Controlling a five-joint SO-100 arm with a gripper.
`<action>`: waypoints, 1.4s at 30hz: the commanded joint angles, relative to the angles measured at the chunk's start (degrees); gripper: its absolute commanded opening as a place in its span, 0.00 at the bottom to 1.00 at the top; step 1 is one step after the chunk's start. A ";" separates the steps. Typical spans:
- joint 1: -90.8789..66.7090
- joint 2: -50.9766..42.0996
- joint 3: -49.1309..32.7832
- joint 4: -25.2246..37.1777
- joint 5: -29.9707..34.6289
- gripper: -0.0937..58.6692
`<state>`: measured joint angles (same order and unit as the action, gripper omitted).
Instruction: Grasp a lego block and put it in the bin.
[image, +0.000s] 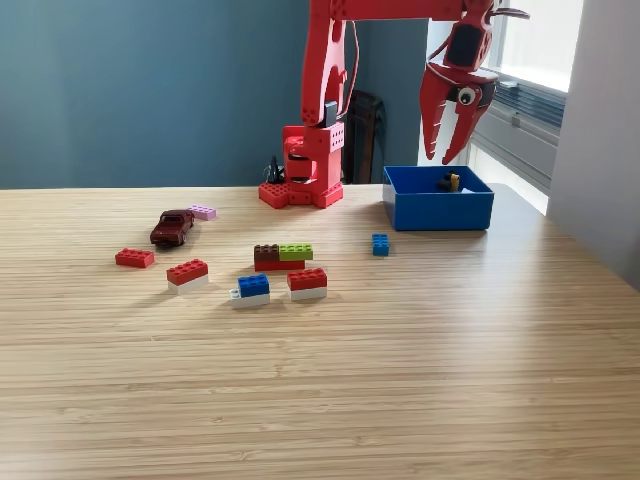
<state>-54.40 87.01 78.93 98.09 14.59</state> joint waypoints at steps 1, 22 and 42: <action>14.15 2.46 -2.20 1.49 2.99 0.00; 51.15 2.02 -2.11 1.32 -10.90 0.00; 53.26 2.02 -3.60 1.23 -11.34 0.00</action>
<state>-1.49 87.01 78.93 98.09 3.60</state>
